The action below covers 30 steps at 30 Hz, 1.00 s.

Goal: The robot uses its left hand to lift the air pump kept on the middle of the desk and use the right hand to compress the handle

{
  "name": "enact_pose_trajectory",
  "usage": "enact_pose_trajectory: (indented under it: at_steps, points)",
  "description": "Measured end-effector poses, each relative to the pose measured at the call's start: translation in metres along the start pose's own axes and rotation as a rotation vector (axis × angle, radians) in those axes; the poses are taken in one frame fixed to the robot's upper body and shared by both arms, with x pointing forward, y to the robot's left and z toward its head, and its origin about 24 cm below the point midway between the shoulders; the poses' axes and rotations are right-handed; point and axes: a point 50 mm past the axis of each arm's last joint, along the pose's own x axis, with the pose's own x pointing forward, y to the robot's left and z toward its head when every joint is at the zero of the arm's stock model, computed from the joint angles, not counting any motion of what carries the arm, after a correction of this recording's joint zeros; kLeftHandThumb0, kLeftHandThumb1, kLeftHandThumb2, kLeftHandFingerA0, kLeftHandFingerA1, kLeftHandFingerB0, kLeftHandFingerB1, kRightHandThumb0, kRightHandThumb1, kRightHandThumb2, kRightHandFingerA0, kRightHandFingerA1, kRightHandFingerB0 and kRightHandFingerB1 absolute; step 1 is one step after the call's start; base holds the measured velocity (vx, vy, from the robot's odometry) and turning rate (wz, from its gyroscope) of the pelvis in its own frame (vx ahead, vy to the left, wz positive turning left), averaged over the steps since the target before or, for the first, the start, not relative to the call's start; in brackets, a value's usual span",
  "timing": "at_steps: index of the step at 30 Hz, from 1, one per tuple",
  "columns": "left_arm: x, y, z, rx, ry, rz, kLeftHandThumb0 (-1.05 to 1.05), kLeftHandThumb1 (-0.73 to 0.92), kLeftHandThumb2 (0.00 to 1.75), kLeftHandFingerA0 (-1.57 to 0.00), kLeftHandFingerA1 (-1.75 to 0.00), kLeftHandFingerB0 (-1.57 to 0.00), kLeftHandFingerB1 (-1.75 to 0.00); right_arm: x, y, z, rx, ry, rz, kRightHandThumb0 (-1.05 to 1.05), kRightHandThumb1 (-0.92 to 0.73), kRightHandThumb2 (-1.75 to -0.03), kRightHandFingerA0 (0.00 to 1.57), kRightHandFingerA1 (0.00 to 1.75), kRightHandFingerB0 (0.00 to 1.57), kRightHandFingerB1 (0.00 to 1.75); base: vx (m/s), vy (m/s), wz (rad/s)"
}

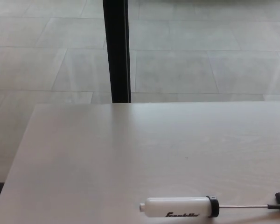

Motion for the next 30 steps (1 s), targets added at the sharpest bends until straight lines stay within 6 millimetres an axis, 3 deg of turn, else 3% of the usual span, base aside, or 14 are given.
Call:
enact_pose_trajectory:
  at_steps: [2, 3, 4, 7, 8, 9, 10, 12, 13, 14, 15, 17, 18, 30]
  points:
    - [-0.002, 0.01, 0.0, -0.074, -0.004, 0.014, -0.61, 0.56, 0.88, -0.46, -0.61, -0.35, -0.52, -0.001, -0.014, 0.005, 0.079, -0.032, -0.04, -0.88, -0.88, -0.66, 0.36, 0.76, 0.23, 0.52, 0.0, 0.0, 0.0]
    - [-0.003, 0.012, -0.001, -0.095, -0.005, 0.017, -0.53, 0.71, 0.61, -0.29, -0.51, -0.27, -0.39, -0.002, -0.018, 0.007, 0.107, -0.043, -0.054, -0.88, -0.69, -1.11, 0.25, 0.69, 0.03, 0.51, 0.0, 0.0, 0.0]
    - [-0.003, 0.014, -0.001, -0.129, -0.01, 0.021, -0.6, 0.54, 0.91, -0.32, -0.61, -0.19, -0.49, -0.002, -0.022, 0.009, 0.137, -0.055, -0.068, -0.86, -0.7, -1.1, 0.19, 0.67, 0.05, 0.46, 0.0, 0.0, 0.0]
    - [-0.005, 0.022, 0.003, -0.243, -0.041, 0.043, -0.64, 0.69, 0.6, -0.2, -0.52, -0.24, -0.4, -0.003, -0.041, 0.02, 0.214, -0.098, -0.12, -0.9, -0.68, -1.1, 0.14, 0.71, 0.02, 0.45, 0.0, 0.0, 0.0]
    - [-0.005, 0.025, 0.007, -0.279, -0.058, 0.05, -0.69, 0.7, 0.61, -0.13, -0.53, -0.19, -0.4, -0.004, -0.048, 0.026, 0.234, -0.118, -0.138, -0.94, -0.89, -0.66, 0.01, 0.84, 0.02, 0.52, 0.0, 0.0, 0.0]
    - [-0.005, 0.028, 0.012, -0.328, -0.086, 0.056, -0.69, 0.7, 0.61, -0.13, -0.53, -0.19, -0.4, -0.004, -0.058, 0.036, 0.263, -0.149, -0.166, -0.94, -0.89, -0.66, 0.01, 0.84, 0.02, 0.52, 0.0, 0.0, 0.0]
    - [-0.006, 0.03, 0.017, -0.357, -0.109, 0.06, -0.66, 0.72, 0.61, -0.16, -0.51, -0.2, -0.39, -0.005, -0.064, 0.043, 0.284, -0.174, -0.182, -0.92, -0.7, -1.15, 0.0, 0.53, 0.08, 0.42, 0.0, 0.0, 0.0]
    - [-0.007, 0.035, 0.033, -0.415, -0.175, 0.066, -0.67, 0.72, 0.61, -0.29, -0.65, -0.32, -0.51, -0.005, -0.077, 0.062, 0.332, -0.237, -0.211, -0.9, -0.71, -1.14, 0.02, 0.59, 0.07, 0.47, 0.0, 0.0, 0.0]
    - [-0.008, 0.039, 0.046, -0.431, -0.221, 0.071, -0.66, 0.72, 0.62, -0.18, -0.59, -0.25, -0.42, -0.006, -0.084, 0.074, 0.346, -0.276, -0.223, -0.91, -0.92, -0.72, 0.0, 0.77, 0.05, 0.51, 0.0, 0.0, 0.0]
    - [-0.01, 0.041, 0.058, -0.445, -0.26, 0.072, -0.37, 0.5, 1.04, -0.02, -0.53, 0.0, -0.49, -0.007, -0.089, 0.085, 0.354, -0.307, -0.232, -0.89, -0.92, -0.74, 0.0, 0.7, 0.02, 0.42, 0.0, 0.0, 0.0]
    - [-0.014, 0.046, 0.081, -0.452, -0.34, 0.071, -0.65, 0.79, 0.63, -0.17, -0.41, -0.25, -0.36, -0.009, -0.096, 0.104, 0.361, -0.369, -0.242, -0.81, -0.7, -1.13, 0.07, 0.62, 0.0, 0.42, 0.0, 0.0, 0.0]
    - [-0.023, 0.051, 0.119, -0.412, -0.469, 0.07, -0.65, 0.79, 0.63, -0.17, -0.41, -0.25, -0.36, -0.014, -0.103, 0.135, 0.358, -0.469, -0.246, -0.81, -0.7, -1.13, 0.07, 0.62, 0.0, 0.42, 0.0, 0.0, 0.0]
    - [-0.028, 0.052, 0.136, -0.389, -0.531, 0.067, -0.63, 0.75, 0.63, -0.26, -0.4, -0.3, -0.34, -0.016, -0.105, 0.149, 0.358, -0.513, -0.244, -0.93, -0.92, -0.7, 0.11, 0.66, 0.05, 0.44, 0.0, 0.0, 0.0]
    - [-0.103, 0.0, 0.275, -0.196, -1.076, -0.09, -0.71, 0.67, 0.6, -0.32, -0.44, -0.34, -0.37, -0.042, -0.081, 0.238, 0.281, -0.84, -0.156, -0.84, -0.91, -0.68, 0.13, 0.5, 0.21, 0.36, 0.0, 0.0, 0.0]
